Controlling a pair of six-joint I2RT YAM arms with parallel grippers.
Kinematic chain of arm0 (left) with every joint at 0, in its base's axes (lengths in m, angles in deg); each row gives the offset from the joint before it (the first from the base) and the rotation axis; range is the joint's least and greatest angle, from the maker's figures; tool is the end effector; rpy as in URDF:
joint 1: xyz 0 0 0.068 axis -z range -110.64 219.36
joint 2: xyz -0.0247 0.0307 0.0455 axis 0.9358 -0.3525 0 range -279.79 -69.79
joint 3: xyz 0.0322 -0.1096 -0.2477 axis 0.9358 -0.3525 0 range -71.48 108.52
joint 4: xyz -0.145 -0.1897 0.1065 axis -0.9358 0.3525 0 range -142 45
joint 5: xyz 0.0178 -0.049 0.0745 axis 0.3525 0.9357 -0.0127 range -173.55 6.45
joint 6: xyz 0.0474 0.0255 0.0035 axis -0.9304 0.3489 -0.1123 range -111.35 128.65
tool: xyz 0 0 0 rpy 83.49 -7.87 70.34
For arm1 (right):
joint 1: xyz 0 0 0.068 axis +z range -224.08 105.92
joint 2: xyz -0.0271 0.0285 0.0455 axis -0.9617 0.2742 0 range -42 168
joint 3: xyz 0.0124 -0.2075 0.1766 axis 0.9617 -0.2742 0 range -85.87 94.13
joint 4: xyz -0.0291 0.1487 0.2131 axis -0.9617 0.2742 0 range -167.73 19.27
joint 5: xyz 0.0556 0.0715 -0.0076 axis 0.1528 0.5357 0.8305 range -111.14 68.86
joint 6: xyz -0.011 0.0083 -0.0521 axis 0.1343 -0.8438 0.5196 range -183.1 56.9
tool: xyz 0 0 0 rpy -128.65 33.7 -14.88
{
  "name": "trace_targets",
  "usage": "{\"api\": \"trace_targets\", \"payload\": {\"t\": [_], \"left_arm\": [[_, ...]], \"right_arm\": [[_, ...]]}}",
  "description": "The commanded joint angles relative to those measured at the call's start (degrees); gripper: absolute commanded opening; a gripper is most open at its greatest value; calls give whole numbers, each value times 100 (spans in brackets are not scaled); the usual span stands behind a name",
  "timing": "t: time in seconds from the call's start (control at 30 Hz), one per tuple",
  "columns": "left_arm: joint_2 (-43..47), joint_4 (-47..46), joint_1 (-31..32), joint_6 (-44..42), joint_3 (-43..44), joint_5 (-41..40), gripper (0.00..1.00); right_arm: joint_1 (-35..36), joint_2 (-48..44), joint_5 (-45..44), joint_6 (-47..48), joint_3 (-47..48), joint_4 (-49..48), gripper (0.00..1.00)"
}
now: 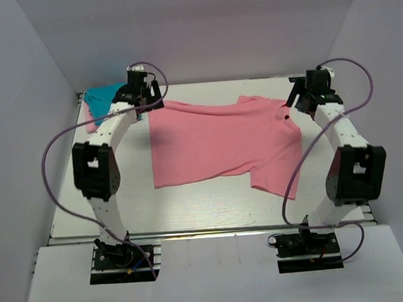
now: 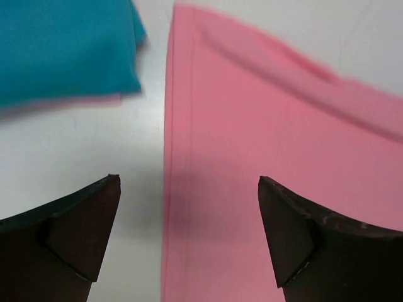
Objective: Fold and stack the t-shirts
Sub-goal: Flatten out the tshirt
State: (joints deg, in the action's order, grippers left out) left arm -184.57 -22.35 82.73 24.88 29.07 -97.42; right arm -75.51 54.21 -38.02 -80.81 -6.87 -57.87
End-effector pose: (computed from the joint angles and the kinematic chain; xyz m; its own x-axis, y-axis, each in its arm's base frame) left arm 0.4506 -0.0983 0.2758 -0.6633 -0.1212 -0.7385 -0.1343 0.9901 -0.0419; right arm 0.3862 -0.0199 0.2956 -0.4962 0.3035 -0.8134 0.4267 0.9012 0.0760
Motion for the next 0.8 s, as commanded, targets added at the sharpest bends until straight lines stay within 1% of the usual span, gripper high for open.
{"api": "trace_targets", "payload": {"t": [0.0, 0.03, 0.07, 0.1, 0.13, 0.17, 0.2, 0.23, 0.27, 0.37, 0.43, 0.57, 0.67, 0.77], "left_arm": [[1304, 183, 43, 196, -1237, 655, 100], [1518, 95, 43, 292, -1527, 744, 100], [1712, 33, 43, 371, -2017, 797, 100], [2035, 32, 96, 503, -2422, 902, 100], [2187, 32, 96, 556, -2426, 956, 100], [2319, 32, 96, 557, -2792, 1069, 100], [2442, 32, 174, 635, -2970, 1070, 100], [2539, 32, 175, 723, -3319, 1131, 100], [2696, 32, 245, 802, -3479, 1184, 100], [2812, 110, 368, 1013, -3999, 1482, 100], [2935, 287, 430, 1075, -4367, 1484, 100], [3277, 340, 492, 1286, -5088, 1378, 100], [3488, 33, 553, 1339, -5589, 1764, 100], [3620, -117, 606, 1471, -5835, 1739, 100]], "right_arm": [[-6, -540, 255, -680, -891, 607, 90], [2, -941, 325, -829, -1034, 607, 90], [3, -1076, 535, -856, -1193, 590, 90], [20, -1312, 676, -961, -1638, 616, 90], [11, -1567, 678, -1127, -1808, 625, 90], [29, -1683, 800, -1216, -1949, 607, 90], [12, -1936, 957, -1243, -2455, 555, 90], [20, -2182, 1002, -1295, -2599, 520, 90], [11, -2289, 1029, -1348, -2861, 554, 90], [20, -2913, 898, -1515, -3442, 730, 90], [11, -3334, 880, -1489, -3758, 914, 90], [3, -3705, 1160, -1612, -4190, 1275, 90], [11, -3828, 1389, -1788, -4586, 1328, 90], [11, -4003, 1381, -1920, -4902, 1275, 90]]}}
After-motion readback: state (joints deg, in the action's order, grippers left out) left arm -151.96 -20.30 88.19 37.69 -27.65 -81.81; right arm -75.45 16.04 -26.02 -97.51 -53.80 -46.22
